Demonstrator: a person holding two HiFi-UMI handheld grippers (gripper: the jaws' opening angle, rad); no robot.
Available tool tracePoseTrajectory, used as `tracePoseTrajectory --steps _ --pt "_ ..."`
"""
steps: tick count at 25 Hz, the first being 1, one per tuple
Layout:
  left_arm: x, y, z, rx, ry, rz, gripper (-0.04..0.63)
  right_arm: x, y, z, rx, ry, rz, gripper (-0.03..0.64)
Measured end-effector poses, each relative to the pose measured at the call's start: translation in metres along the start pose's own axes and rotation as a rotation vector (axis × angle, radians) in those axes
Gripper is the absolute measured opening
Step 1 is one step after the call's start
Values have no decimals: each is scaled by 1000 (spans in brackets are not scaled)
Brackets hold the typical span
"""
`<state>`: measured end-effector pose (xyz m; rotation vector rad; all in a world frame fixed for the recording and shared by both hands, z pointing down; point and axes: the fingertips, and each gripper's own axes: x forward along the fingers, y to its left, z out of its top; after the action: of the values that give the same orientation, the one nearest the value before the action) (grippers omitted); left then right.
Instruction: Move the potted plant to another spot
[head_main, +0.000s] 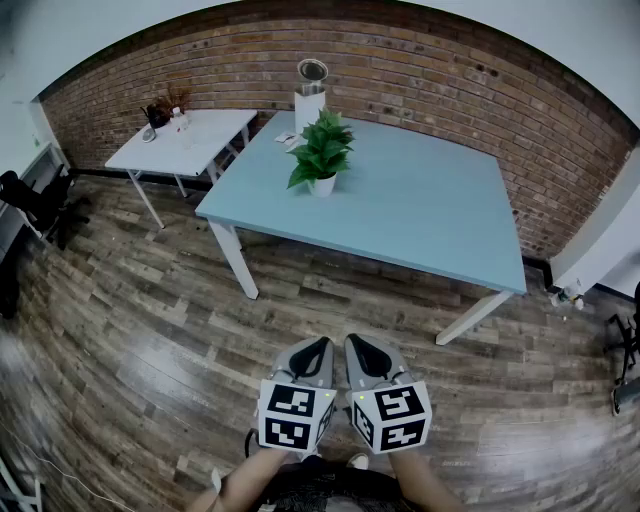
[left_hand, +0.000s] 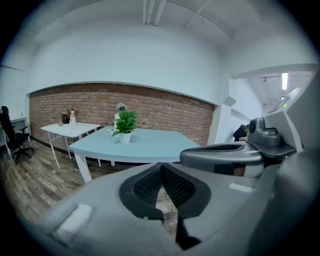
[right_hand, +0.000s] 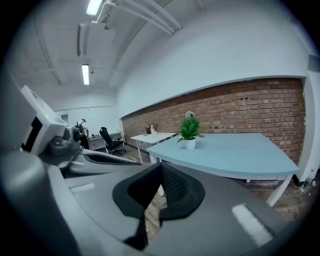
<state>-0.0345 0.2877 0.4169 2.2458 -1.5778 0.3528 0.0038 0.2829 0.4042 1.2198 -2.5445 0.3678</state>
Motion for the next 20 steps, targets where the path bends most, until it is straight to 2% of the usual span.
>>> tracePoseTrajectory --steps 6,12,20 --pt "2 34 2 19 7 -9 -8 27 17 5 20 -4 -21 2" --pt "10 52 4 3 11 -37 -9 47 26 11 13 -22 -18 2" --pt "41 78 5 -16 5 -41 -9 87 15 8 32 1 -8 2"
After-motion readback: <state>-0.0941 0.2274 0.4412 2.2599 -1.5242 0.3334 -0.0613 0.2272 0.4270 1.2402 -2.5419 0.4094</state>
